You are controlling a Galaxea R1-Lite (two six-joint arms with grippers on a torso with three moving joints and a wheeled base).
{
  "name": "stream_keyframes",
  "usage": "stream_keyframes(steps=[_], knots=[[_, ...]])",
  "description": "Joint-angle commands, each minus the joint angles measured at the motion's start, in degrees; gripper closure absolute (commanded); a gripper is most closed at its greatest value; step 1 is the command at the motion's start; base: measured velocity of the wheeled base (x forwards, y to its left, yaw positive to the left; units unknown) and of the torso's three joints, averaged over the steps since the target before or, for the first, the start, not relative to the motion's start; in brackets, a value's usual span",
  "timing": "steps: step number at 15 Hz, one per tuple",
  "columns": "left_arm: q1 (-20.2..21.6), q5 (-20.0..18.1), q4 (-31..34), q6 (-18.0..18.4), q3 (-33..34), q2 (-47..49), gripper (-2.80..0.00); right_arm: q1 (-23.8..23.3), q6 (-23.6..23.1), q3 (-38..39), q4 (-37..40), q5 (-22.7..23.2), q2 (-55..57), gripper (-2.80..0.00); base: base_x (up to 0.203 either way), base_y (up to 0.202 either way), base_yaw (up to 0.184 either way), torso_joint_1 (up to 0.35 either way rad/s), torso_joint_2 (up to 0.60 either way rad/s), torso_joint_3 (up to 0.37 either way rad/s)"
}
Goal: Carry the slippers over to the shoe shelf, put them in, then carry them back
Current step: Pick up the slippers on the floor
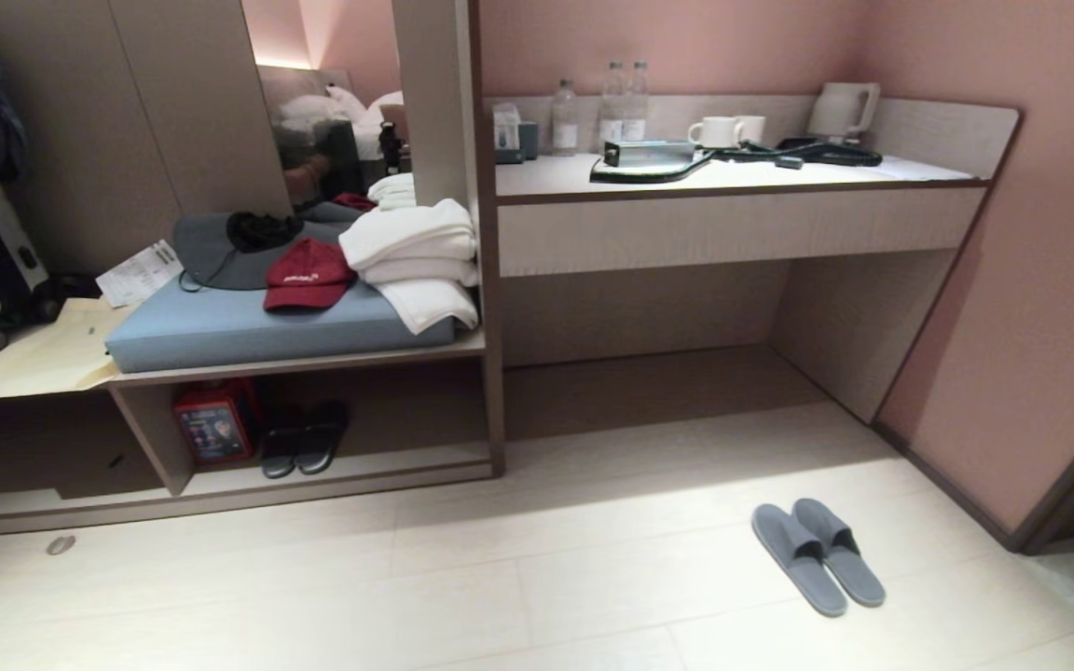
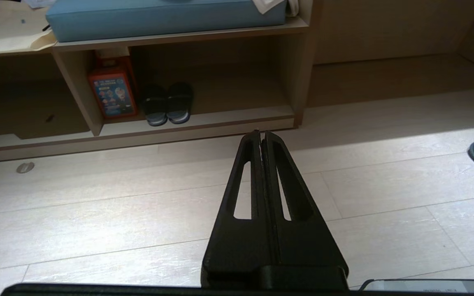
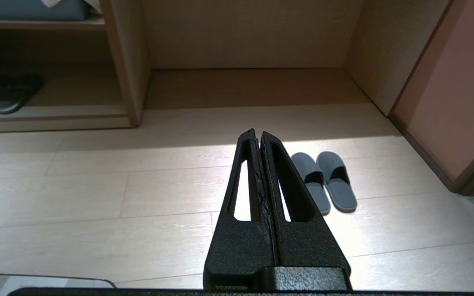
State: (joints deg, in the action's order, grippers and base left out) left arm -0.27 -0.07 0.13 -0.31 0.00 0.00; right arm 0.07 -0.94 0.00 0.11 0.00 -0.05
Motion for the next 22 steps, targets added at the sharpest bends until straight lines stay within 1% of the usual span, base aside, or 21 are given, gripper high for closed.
stream_keyframes(steps=[1, 22], knots=[[0.0, 0.0, 0.0, 0.0, 0.1, 0.0, 0.0, 0.0, 0.0, 0.0, 0.0, 0.0, -0.1, 0.0, 0.001, -0.173, 0.0, 0.0, 0.0, 0.002], [0.0, 0.0, 0.0, 0.0, 0.1, 0.1, 0.0, 0.0, 0.1, 0.0, 0.0, -0.1, -0.1, 0.0, 0.0, -0.196, 0.003, 0.002, 0.0, 0.001]])
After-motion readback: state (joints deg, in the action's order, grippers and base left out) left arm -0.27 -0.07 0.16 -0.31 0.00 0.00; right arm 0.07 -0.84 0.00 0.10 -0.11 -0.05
